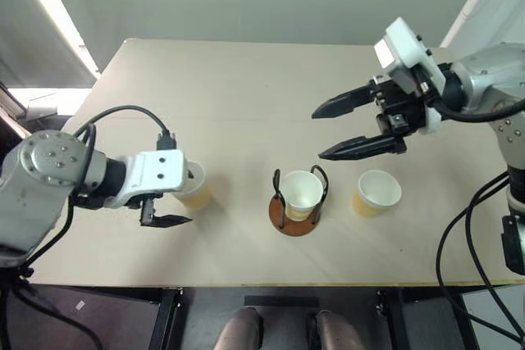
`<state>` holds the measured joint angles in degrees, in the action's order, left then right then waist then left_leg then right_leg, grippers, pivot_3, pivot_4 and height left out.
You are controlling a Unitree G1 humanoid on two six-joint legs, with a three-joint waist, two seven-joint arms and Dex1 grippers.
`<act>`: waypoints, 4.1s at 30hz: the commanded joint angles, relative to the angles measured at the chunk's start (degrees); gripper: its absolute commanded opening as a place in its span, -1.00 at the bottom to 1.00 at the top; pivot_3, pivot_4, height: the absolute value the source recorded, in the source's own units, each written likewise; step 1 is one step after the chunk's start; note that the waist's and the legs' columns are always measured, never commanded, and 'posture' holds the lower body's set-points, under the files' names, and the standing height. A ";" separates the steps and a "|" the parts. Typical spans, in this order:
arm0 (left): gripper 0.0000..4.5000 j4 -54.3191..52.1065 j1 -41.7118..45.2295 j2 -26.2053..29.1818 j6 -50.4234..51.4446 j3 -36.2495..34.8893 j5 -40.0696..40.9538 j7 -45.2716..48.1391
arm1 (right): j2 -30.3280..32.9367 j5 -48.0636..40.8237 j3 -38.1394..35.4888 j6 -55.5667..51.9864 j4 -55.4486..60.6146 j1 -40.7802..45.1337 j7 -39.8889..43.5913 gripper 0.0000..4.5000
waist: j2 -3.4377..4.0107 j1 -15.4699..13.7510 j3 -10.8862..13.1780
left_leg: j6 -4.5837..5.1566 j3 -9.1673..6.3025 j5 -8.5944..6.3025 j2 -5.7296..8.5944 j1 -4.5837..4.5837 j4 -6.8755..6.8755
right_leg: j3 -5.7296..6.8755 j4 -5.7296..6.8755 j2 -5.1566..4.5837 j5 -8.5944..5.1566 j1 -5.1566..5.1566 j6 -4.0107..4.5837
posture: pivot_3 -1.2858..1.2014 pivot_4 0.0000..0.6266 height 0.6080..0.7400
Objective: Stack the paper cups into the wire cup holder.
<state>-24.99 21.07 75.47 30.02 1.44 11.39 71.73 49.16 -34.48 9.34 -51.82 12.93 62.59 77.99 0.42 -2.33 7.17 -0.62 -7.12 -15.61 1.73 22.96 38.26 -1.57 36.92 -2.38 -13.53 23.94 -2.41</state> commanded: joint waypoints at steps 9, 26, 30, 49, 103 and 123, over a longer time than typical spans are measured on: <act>0.95 0.91 -0.17 -1.67 -3.18 4.72 -7.23 -2.80 | 1.55 -2.33 -3.22 0.55 0.92 -0.18 -0.49 0.52 | 0.00 0.06 0.00 | -0.11 0.00 -0.05 -0.01 -0.02 -0.10 | 0.02 0.08 0.00 -0.05 0.03 0.08 | 0.03 -0.52 1.00; -0.92 8.90 14.07 -8.49 -5.52 7.52 -1.62 8.58 | 3.12 -4.79 -10.24 6.77 1.99 -7.82 -0.96 0.54 | -0.02 0.01 -0.01 | -0.13 -0.02 -0.07 -0.01 0.03 -0.11 | 0.04 0.12 -0.01 -0.04 0.03 0.07 | 0.03 -0.52 1.00; -0.99 8.85 19.35 -10.87 -2.41 7.55 1.92 11.06 | 3.21 -4.57 -12.09 9.38 2.64 -10.29 -1.90 0.54 | -0.02 0.02 -0.01 | -0.13 -0.02 -0.07 -0.02 0.10 -0.11 | 0.06 0.14 -0.01 -0.03 0.03 0.05 | 0.03 -0.52 1.00; -0.99 24.93 47.87 -24.05 -1.82 11.00 4.16 15.32 | 10.75 -12.30 -21.15 5.05 7.84 -19.80 -5.76 0.54 | -0.04 -0.04 0.00 | -0.08 0.00 -0.05 -0.05 0.16 -0.07 | 0.06 0.06 -0.02 0.04 0.01 -0.07 | 0.03 -0.52 1.00; -0.99 28.41 50.51 -33.47 -4.35 27.41 16.36 20.77 | 16.89 -25.47 -31.02 1.21 15.35 -27.20 -20.40 0.54 | -0.05 -0.64 0.01 | 0.13 0.01 -0.03 -0.02 0.46 0.34 | 0.05 -0.07 -0.02 0.26 0.01 -0.49 | 0.03 -0.52 1.00; 0.46 31.36 51.62 -37.17 2.21 15.15 17.60 15.84 | 24.88 -11.87 -24.69 2.50 17.38 -35.50 -20.45 0.54 | -0.05 -0.88 0.01 | 0.15 0.03 -0.04 -0.01 0.54 0.48 | 0.05 -0.03 -0.02 0.30 0.01 -0.55 | 0.03 -0.52 1.00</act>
<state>6.41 71.82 37.17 31.74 19.71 28.87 88.10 72.23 -49.08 -15.58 -50.33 28.66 27.86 56.73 0.38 -3.22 7.18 -0.46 -7.09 -15.66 1.71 23.49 38.73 -1.52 36.87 -2.41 -13.23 23.95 -2.96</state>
